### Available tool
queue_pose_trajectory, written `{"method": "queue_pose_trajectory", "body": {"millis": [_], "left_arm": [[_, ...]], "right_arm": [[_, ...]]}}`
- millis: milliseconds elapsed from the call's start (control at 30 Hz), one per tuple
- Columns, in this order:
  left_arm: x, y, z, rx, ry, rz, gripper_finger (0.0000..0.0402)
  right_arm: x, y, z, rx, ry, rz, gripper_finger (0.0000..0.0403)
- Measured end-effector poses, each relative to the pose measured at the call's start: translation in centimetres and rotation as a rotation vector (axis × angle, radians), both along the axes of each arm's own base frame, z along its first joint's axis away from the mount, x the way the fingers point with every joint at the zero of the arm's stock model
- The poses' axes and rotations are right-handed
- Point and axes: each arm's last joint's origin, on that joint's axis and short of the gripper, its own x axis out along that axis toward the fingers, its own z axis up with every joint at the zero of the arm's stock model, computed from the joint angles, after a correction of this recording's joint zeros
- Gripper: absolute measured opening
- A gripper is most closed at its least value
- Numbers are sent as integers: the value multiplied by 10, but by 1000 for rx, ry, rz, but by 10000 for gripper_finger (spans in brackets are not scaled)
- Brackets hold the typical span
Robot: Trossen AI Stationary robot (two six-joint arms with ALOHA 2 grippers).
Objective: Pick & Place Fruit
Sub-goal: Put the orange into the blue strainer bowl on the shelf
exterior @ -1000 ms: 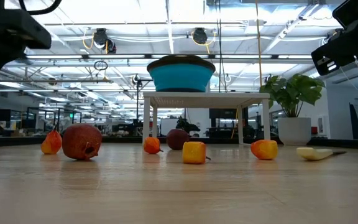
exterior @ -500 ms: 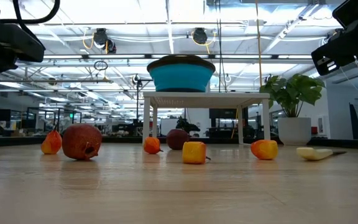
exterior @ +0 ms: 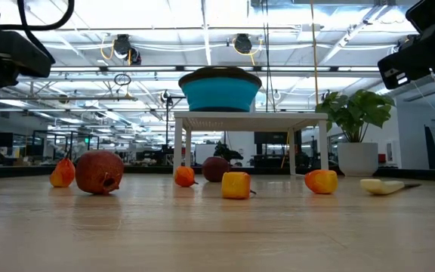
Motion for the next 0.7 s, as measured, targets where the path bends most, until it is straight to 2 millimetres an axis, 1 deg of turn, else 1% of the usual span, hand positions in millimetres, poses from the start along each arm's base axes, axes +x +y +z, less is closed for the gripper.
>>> {"method": "queue_pose_trajectory", "body": {"millis": [300,700], "left_arm": [[5,7,0,-6,-5,-14,278],[5,5,0,-10,-11,-15,278]], "right_arm": [[0,0,0,8,1,2,0],[0,0,0,8,1,3,0]]}}
